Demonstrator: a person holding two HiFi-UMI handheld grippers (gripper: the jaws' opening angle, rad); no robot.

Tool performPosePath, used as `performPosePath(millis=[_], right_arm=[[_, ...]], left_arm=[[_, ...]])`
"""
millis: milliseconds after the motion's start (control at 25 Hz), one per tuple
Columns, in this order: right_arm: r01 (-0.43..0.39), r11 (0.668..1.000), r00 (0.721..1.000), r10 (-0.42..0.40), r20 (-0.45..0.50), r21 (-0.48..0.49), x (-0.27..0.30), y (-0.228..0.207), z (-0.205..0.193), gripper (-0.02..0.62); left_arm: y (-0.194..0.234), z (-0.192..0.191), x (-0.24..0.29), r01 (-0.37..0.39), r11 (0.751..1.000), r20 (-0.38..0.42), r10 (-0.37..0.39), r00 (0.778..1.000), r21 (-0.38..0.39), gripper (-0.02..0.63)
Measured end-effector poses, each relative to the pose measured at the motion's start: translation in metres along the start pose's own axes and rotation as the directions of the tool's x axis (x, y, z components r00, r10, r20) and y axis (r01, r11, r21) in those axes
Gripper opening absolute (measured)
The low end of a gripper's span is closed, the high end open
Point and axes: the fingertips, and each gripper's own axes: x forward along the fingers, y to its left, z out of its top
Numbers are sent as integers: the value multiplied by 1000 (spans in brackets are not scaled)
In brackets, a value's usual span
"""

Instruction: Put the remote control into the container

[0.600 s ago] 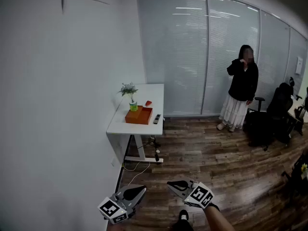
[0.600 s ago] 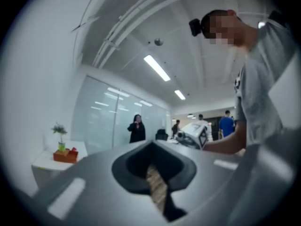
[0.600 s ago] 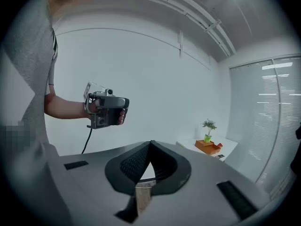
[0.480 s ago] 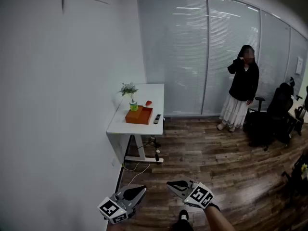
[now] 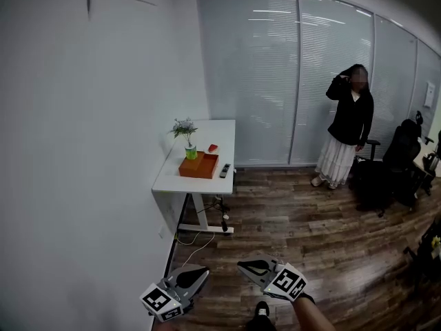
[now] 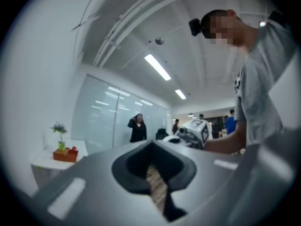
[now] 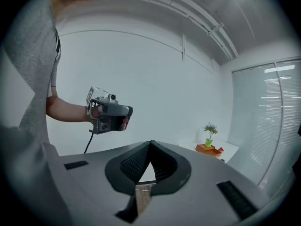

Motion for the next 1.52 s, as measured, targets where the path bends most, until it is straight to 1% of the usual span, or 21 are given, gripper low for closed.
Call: performPosePath(millis=[160,360,560,720,1040,1360,1520], right_arm=[[0,1000,1000,0,6,6,-1,-6,-1,15],[-23,999,999,22,25,24,6,-13,-5,15],[-24,999,999,23,35,28,17,-32,-11,15],[-27,999,999,25,45,47,21,-52,-15,17],[-42,998,999,41,28,49,39,-107,-30,17],[-71,995,997,70,24,63,42,-179,-50,17],[-88,994,996,86,25,68,36,-213,-62,17]], left_arm=[[2,0,6,-3,1000,-2,3,1000,1,-5],[12,-5,13,-9,1000,-14,9,1000,-10,-5],[30,-22,25,-18,999,-43,17,999,-30,-5],[42,-23,40,-22,999,-51,20,999,-37,-5],[86,-28,83,-41,998,-62,38,997,-56,-5],[124,-32,147,-66,996,-84,62,995,-52,-5],[136,-33,184,-82,996,-98,78,992,-43,-5]])
